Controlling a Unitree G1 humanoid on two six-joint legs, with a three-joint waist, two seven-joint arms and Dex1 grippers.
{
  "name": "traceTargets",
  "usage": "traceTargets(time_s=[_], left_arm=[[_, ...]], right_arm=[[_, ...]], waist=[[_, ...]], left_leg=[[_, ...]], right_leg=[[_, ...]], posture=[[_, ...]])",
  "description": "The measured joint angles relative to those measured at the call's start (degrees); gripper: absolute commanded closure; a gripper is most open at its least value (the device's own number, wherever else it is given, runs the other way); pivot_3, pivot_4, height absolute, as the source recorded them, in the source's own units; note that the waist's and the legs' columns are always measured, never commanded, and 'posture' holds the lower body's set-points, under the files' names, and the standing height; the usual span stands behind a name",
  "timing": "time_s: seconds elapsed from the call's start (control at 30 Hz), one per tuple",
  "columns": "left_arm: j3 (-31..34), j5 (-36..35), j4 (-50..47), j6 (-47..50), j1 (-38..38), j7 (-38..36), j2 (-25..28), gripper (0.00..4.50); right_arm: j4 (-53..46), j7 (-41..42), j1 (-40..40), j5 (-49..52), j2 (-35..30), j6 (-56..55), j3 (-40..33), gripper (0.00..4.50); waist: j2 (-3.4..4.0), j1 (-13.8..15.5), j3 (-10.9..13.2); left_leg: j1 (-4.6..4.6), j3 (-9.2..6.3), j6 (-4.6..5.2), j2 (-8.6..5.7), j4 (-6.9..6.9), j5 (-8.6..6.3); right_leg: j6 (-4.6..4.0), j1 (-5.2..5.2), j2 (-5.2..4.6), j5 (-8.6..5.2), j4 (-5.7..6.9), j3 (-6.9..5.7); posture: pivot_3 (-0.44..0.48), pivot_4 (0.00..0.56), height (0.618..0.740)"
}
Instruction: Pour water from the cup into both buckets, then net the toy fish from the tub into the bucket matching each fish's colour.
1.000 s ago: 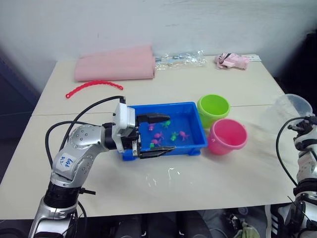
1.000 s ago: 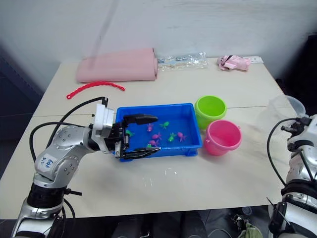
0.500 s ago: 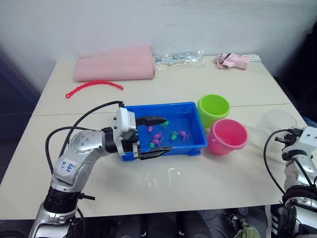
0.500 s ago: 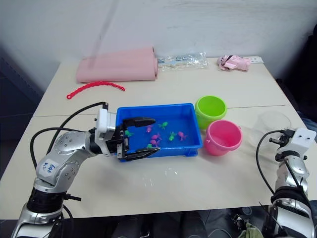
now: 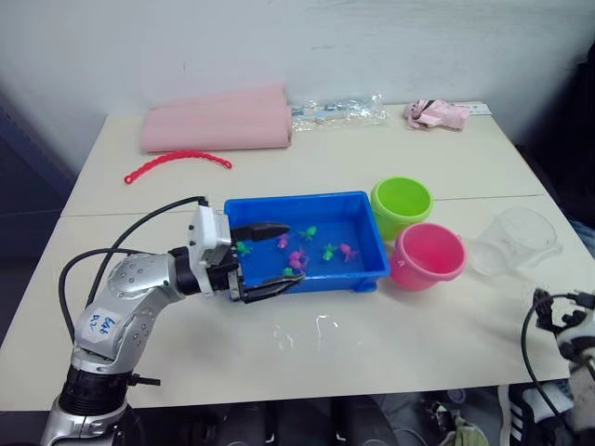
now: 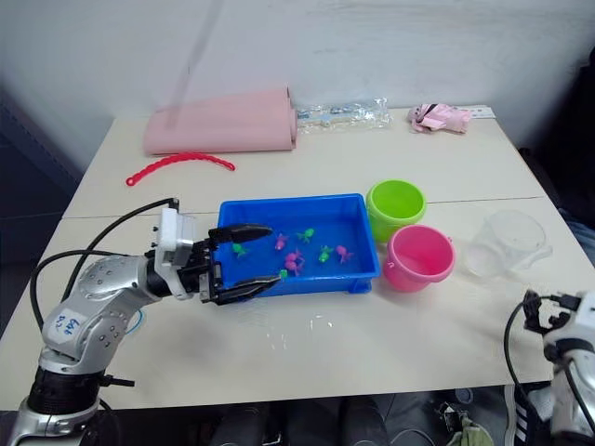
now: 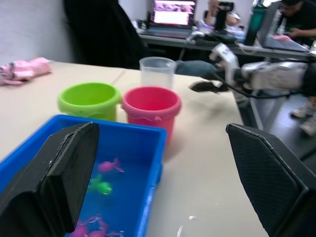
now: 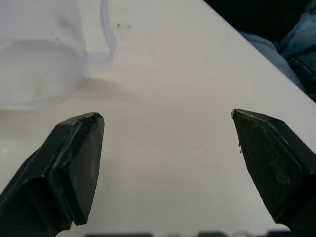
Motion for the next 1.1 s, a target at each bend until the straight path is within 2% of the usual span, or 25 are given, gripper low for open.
traceTargets(time_s=[0.1, 0.2, 0.3, 0.43, 0.5, 0.53, 0.67, 0.77, 0.9, 1.1], left_arm=[[4.48, -1.15, 2.17, 0.58, 1.13, 3.08, -0.49, 0.0], [10.58, -2.54, 4.38, 1.43, 1.9, 7.01, -0.83, 0.0], [15.68, -2.16, 5.65, 0.29, 5.54, 7.82, 1.19, 0.0], [23.76, -0.28, 7.41, -2.71, 12.61, 11.03, 1.24, 0.0], [29.99, 0.54, 7.55, -4.73, 17.32, 14.71, -0.46, 0.0], [33.01, 1.39, 7.79, -5.82, 20.37, 16.67, -1.77, 0.0], [42.68, 3.96, 7.73, -10.37, 32.97, 23.44, -9.38, 0.0], [46.13, 4.35, 7.76, -10.16, 40.65, 27.13, -14.0, 0.0], [47.37, 4.41, 4.69, -9.51, 49.4, 30.54, -20.01, 0.0], [46.13, 3.54, -1.99, -5.37, 54.54, 34.22, -22.97, 0.0]], right_arm=[[-10.48, 5.36, 5.7, 6.76, -0.39, 2.3, -5.36, 0.08], [-21.62, 15.68, 11.99, 14.46, -5.7, 6.6, -9.17, 0.08], [-29.31, 22.35, 12.47, 20.36, -8.3, 9.08, -10.82, 0.08], [-34.91, 29.49, 7.55, 23.13, -8.42, 6.54, -8.65, 0.08], [-37.04, 35.49, 5.45, 21.13, -10.01, 3.87, -3.45, 0.08], [-37.77, 41.45, 4.93, 18.31, -11.07, 0.15, 0.75, 0.08], [-32.31, 47.86, -7.29, 12.19, -7.68, -6.73, 12.87, 0.08], [-26.56, 51.18, -11.38, 9.48, -5.72, -8.5, 18.86, 0.08], [-22.32, 55.79, -16.56, 7.82, -2.75, -9.75, 26.04, 0.08], [-18.11, 58.55, -20.37, 6.63, -0.75, -10.56, 30.04, 0.08]], waist=[[0.07, -0.32, -0.03], [0.03, -0.43, -0.01], [-0.2, -0.49, -0.04], [-0.26, -0.29, 0.0], [-0.37, -0.06, 0.02], [-0.38, 0.32, 0.01], [-0.82, -0.49, -0.02], [-1.16, -0.25, 0.13], [-1.22, 0.33, 0.17], [-1.21, 1.19, 0.18]], left_leg=[[0.11, 0.07, -0.01, 0.05, -0.05, -0.12], [0.16, 0.1, 0.19, 0.16, -0.05, -0.31], [0.17, 0.12, 0.06, 0.36, -0.04, -0.36], [0.15, 0.16, 0.0, 0.4, -0.02, -0.4], [0.12, 0.16, -0.04, 0.38, 0.01, -0.44], [0.11, 0.16, 0.07, 0.35, 0.03, -0.55], [0.15, 0.31, 0.03, 0.39, 0.13, -0.72], [0.1, 0.22, 0.0, 0.43, 0.12, -0.75], [0.1, 0.14, -0.13, 0.44, 0.11, -1.06], [0.1, 0.06, -0.12, 0.46, 0.08, -1.11]], right_leg=[[0.0, 0.03, 0.03, 0.0, 0.01, 0.08], [0.0, 0.03, 0.03, 0.0, 0.0, 0.12], [-0.02, 0.02, 0.09, -0.01, -0.05, 0.1], [-0.05, -0.01, 0.06, -0.03, -0.09, 0.09], [-0.05, 0.0, -0.03, -0.03, -0.19, 0.11], [-0.05, 0.03, -0.06, -0.03, -0.24, 0.08], [-0.04, 0.05, -0.16, -0.01, -0.33, 0.15], [-0.11, 0.0, -0.19, -0.06, -0.34, 0.09], [-0.19, -0.01, -0.27, -0.09, -0.39, 0.05], [-0.41, -0.07, -0.33, -0.19, -0.38, -0.02]], posture=[[0.0, 0.15, 0.74], [0.0, 0.15, 0.74], [0.0, 0.15, 0.74], [0.0, 0.15, 0.74], [0.0, 0.15, 0.74], [0.0, 0.15, 0.74], [0.0, 0.15, 0.74], [0.0, 0.15, 0.74], [0.0, 0.15, 0.74], [0.0, 0.15, 0.74]])
